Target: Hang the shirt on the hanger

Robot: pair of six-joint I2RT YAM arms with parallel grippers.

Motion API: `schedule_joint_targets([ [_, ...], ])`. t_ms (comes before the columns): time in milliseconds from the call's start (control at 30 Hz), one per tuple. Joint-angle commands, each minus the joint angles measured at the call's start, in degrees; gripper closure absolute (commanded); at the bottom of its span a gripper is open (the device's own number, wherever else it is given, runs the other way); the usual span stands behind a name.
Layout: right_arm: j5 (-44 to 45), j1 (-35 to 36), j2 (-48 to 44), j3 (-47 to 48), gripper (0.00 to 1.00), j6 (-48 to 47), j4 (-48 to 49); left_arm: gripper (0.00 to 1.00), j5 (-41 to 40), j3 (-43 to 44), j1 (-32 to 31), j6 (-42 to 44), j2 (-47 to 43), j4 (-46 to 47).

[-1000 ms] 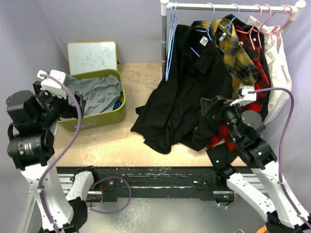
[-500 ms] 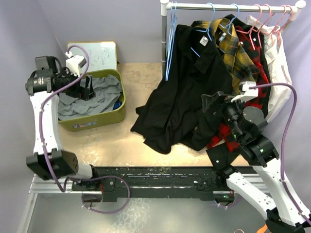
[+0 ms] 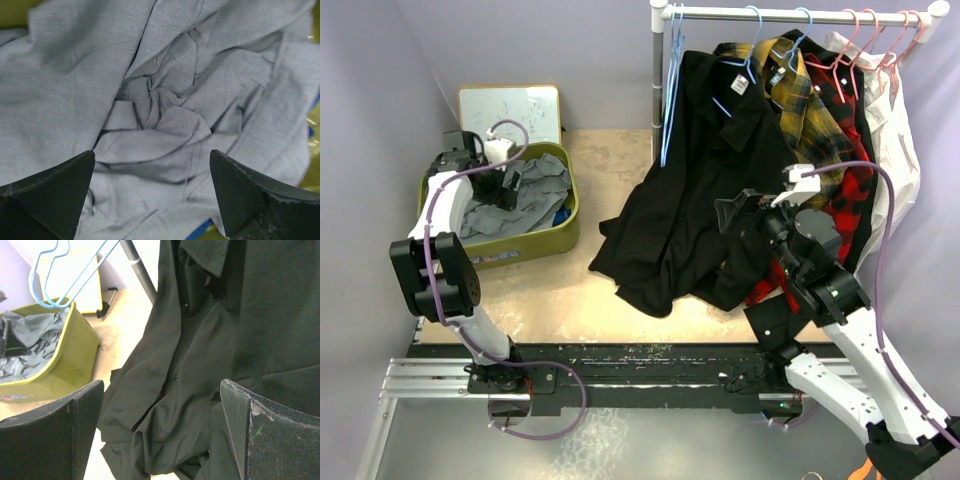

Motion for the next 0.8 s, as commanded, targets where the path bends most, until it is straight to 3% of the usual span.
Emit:
schedule_joint_targets([
  [0,-3.21,-0.17,1.13,-1.08,0.01,1.25,5.86,0.01,-10.66,-4.54,-3.89,1.74,0.42,12.50],
  [267,-5.09,-0.17,3.15,-3.04,0.02,2.56,8.45,0.06,-24.13,-13.82,-4.62,6.49,-1.27,30.73],
  [433,-5.59,-0.17,3.94,-3.77,0.03,3.40,9.21,0.13,-26.03,-16.62,-4.62,7.79,-0.40,35.88],
  [500,-5.77,-0.17,4.23,-3.87,0.04,3.82,9.11,0.26,-27.44,-16.68,-4.54,8.22,1.36,36.77],
  [600,-5.85,-0.17,4.04,-4.17,0.05,4.40,8.79,0.69,-27.98,-16.25,-4.54,7.97,3.45,37.03],
  [633,-5.92,-0.22,3.84,-4.37,0.06,4.62,8.71,0.93,-27.25,-15.89,-4.56,7.67,3.68,36.25],
  [667,-6.37,-0.18,3.48,-4.55,0.07,4.64,8.78,1.00,-25.96,-15.26,-4.62,7.09,3.16,34.71],
  [767,-13.14,-0.18,1.14,-5.35,0.20,1.87,10.49,1.00,-14.53,-11.48,-5.07,4.93,-3.41,25.04],
])
